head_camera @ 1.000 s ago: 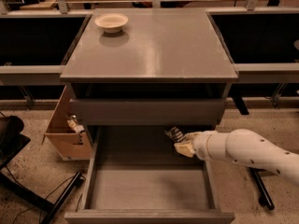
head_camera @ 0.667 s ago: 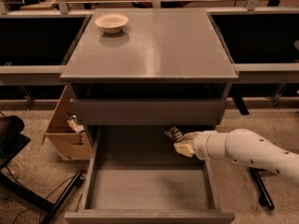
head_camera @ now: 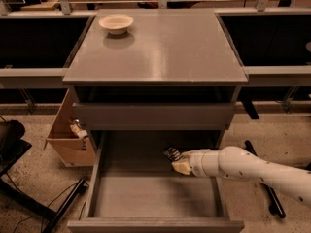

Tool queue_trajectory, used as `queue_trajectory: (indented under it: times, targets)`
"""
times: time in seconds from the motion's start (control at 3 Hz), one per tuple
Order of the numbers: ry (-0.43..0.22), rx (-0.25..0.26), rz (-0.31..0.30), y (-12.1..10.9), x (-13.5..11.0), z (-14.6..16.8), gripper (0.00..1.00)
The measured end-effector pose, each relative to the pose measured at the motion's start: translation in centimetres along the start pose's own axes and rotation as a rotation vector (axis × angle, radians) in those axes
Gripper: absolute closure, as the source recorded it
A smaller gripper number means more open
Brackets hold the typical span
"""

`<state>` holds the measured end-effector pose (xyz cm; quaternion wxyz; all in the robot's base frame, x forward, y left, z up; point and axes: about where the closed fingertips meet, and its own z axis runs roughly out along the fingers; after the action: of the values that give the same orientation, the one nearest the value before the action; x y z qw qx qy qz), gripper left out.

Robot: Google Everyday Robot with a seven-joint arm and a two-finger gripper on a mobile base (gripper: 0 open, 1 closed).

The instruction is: Place rxbar chocolate into middle drawer

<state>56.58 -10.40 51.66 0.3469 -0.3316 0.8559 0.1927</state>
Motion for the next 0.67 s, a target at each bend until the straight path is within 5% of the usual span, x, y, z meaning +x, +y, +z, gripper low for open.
queue_trajectory:
  times: [0.67]
  targets:
    - [-0.030, -0.073, -0.014, 0.1, 4.2, 6.4, 1.00]
